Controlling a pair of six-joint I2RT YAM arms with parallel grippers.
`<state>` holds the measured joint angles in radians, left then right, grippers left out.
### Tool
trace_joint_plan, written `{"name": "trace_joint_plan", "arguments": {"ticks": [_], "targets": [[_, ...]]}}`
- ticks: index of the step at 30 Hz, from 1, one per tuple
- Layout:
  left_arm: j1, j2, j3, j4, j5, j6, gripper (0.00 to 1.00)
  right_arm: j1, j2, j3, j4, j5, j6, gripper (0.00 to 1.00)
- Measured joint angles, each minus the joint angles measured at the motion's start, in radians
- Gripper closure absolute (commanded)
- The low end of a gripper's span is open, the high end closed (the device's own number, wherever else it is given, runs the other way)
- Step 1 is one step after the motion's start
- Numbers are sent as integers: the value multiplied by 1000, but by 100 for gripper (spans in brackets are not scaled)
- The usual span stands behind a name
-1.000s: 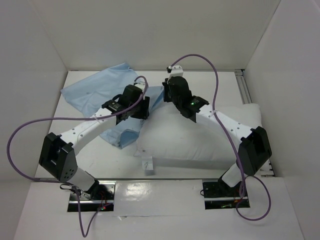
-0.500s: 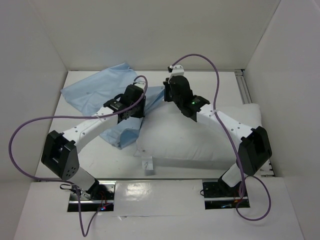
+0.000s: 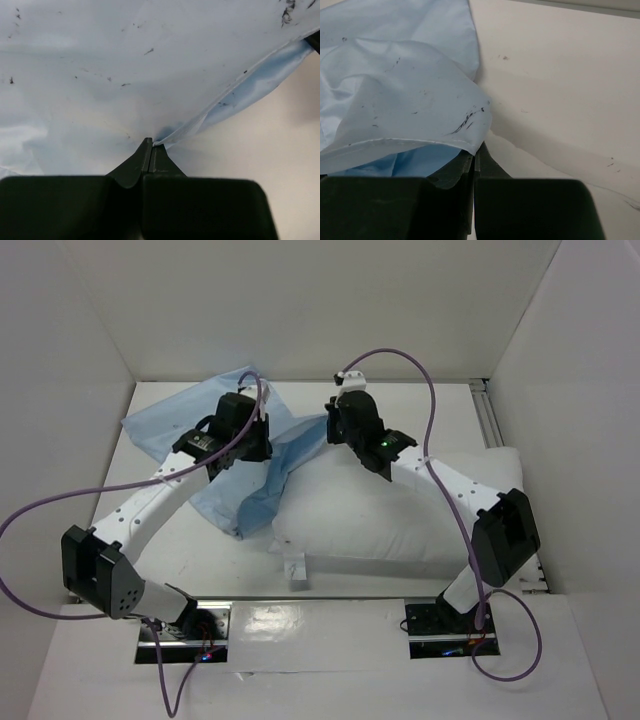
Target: Put the pillow into the pillowcase
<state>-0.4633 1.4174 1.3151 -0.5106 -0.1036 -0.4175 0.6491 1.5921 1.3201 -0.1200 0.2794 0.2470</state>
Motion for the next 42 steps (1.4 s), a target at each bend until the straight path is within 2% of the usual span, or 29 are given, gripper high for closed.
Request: {"name": "trace_joint_plan", "arguments": {"ticks": [5, 10, 18, 19, 20, 21, 23, 24, 27, 33, 39, 42], "targets": [[9, 0, -15, -18, -23, -18, 100, -3, 5, 2, 0, -12, 3, 100], [93, -1, 45, -41, -18, -39, 100, -23, 84, 63, 25, -96, 10, 100], [192, 55, 290, -39, 77, -68, 100, -74, 455, 463, 89, -236, 26, 100], [202, 75, 309, -41, 88, -73, 100, -81, 513, 546, 74, -246, 26, 97], [209, 93, 320, -43, 95, -80, 100, -87, 556, 611, 63, -258, 30, 86], [217, 116, 331, -47, 103, -84, 100, -94, 603, 688, 32, -270, 32, 55], [227, 144, 336, -60, 109, -86, 100, -109, 638, 740, -13, -268, 40, 32], [232, 154, 336, -76, 113, -87, 100, -122, 637, 735, -40, -264, 41, 15], [249, 163, 336, -102, 134, -87, 100, -144, 575, 618, -79, -238, 45, 1], [270, 170, 336, -108, 161, -87, 100, -97, 316, 323, -214, -147, 53, 1], [279, 190, 336, -112, 181, -85, 100, 108, 82, 185, -319, -23, 82, 1], [279, 197, 336, -112, 183, -85, 100, 184, 38, 106, -343, 3, 120, 1]]}}
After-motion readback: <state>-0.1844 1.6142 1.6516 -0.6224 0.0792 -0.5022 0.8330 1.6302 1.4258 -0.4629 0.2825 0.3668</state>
